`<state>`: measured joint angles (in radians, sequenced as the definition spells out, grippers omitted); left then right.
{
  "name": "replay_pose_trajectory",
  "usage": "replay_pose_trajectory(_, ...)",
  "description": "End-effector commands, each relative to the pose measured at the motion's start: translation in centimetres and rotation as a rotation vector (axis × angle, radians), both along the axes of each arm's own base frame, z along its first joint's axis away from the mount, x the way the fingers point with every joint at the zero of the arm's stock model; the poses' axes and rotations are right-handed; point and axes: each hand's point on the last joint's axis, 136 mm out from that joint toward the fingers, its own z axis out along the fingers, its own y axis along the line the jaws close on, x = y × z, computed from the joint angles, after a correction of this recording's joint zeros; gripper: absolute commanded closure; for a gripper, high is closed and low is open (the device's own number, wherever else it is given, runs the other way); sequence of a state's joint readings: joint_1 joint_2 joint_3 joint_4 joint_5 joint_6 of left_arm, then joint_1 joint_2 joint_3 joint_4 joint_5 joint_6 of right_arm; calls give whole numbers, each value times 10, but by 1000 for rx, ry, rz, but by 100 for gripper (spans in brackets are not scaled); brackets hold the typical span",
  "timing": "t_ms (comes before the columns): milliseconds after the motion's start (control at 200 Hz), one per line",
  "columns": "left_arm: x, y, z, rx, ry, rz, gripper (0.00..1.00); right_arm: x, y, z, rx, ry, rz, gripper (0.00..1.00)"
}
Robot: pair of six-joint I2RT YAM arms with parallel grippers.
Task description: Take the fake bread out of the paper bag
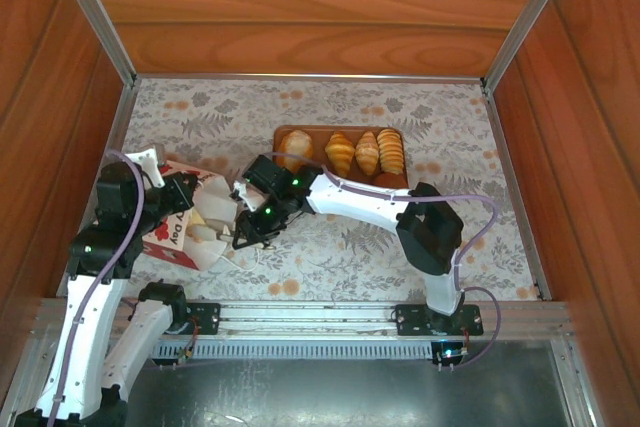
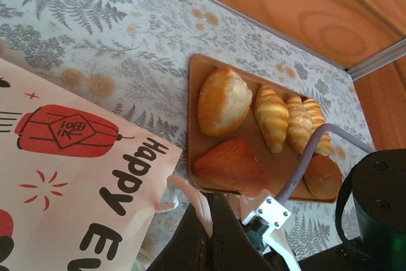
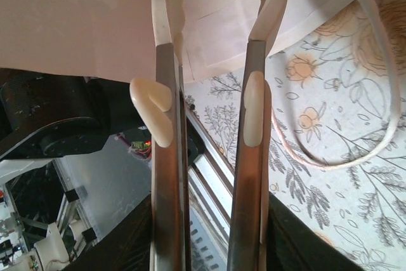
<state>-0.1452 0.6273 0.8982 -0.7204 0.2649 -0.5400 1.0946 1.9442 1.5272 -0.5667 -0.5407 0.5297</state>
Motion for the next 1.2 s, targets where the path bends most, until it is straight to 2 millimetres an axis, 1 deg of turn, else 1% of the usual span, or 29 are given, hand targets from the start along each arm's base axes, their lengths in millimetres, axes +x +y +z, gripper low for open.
replay_pose_trajectory(0,3,-8,3,-29,-21,-35,100,14,-8,19,-5,-47,-58,57)
replay_pose_trajectory(200,3,-14,0,-49,-12,-60,100,26,-10,27,-7,-120,-99,56)
replay_pose_trajectory(310,3,-14,0,-51,-13,-63,100,26,-10,37,26,-153,-85,55)
replay_pose_trajectory(430,4,-14,-1,-53,-12,-64,100,24,-11,40,34,-249,-33,55)
replay_pose_trajectory(515,5,-15,0,-58,-12,-65,100,28,-17,32,-35,-401,-9,54)
replay_pose_trajectory(595,5,-16,1,-61,-15,-67,100,30,-21,24,-87,-497,29,53)
replay_pose_trajectory(655,5,-16,2,-65,-18,-67,100,25,-18,20,-90,-535,92,52)
replay_pose_trajectory(765,5,-16,2,-65,-20,-66,100,22,-14,13,-99,-641,168,51)
replay_pose_trajectory(920,5,-16,3,-72,-21,-64,100,27,-7,3,-94,-791,245,48)
replay_pose_trajectory(1065,4,-15,3,-71,-27,-61,100,37,-4,-14,-155,-856,289,46)
replay_pose_trajectory(1194,4,-15,4,-69,-32,-58,100,36,-3,-30,-193,-845,327,46)
